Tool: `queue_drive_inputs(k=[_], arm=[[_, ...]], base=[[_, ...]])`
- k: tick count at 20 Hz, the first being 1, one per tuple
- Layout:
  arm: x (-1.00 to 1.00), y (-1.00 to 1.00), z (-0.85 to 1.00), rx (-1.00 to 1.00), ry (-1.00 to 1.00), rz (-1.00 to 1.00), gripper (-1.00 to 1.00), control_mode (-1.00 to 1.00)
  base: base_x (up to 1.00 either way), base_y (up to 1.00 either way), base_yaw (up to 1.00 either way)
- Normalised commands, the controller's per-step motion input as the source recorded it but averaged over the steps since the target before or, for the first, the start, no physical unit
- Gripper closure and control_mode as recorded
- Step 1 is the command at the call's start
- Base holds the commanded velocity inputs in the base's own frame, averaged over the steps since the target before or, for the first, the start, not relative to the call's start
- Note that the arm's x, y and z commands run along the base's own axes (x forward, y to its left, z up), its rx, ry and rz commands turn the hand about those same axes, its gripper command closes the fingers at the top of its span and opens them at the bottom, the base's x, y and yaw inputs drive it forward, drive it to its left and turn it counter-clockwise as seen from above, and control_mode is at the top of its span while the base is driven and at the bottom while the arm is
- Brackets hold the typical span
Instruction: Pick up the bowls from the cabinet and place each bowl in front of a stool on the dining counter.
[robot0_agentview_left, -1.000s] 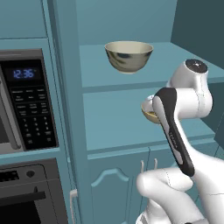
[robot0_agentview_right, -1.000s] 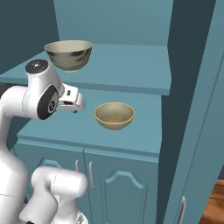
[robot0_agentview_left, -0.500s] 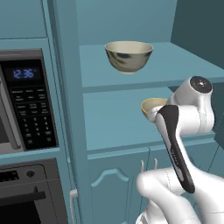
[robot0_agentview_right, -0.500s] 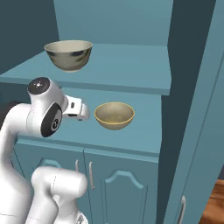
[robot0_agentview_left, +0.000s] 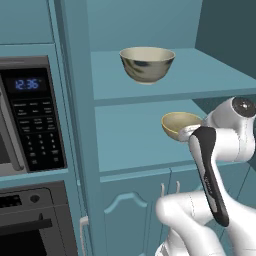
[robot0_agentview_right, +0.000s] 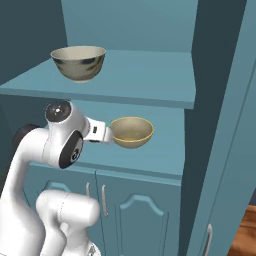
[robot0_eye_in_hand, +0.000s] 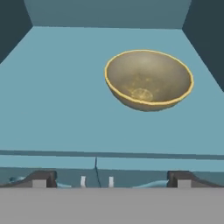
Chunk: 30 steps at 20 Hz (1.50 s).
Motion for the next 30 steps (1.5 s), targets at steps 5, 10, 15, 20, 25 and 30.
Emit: queue_drive_inputs(k=[5, 10, 15, 20, 25, 30], arm=[[-0.09, -0.35, 0.00, 0.24, 0.00, -0.16, -1.00, -1.00], [-0.06, -0.33, -0.01, 0.22, 0.00, -0.17, -1.00, -1.00], [0.00, -0.08, -0.14, 0.06, -0.01, -0.16, -1.00, -1.00], [0.00, 0.00, -0.19, 0.00, -0.03, -0.14, -1.00, -1.00], [0.00, -0.16, -0.08, 0.00, -0.03, -0.07, -1.00, -1.00], [0.11, -0.21, 0.00, 0.00, -0.01, -0.03, -1.00, -1.00]], base=[[0.00, 0.00, 0.00], [0.00, 0.00, 0.00], [0.00, 0.00, 0.00], [0.00, 0.00, 0.00], [0.00, 0.00, 0.00], [0.00, 0.00, 0.00]])
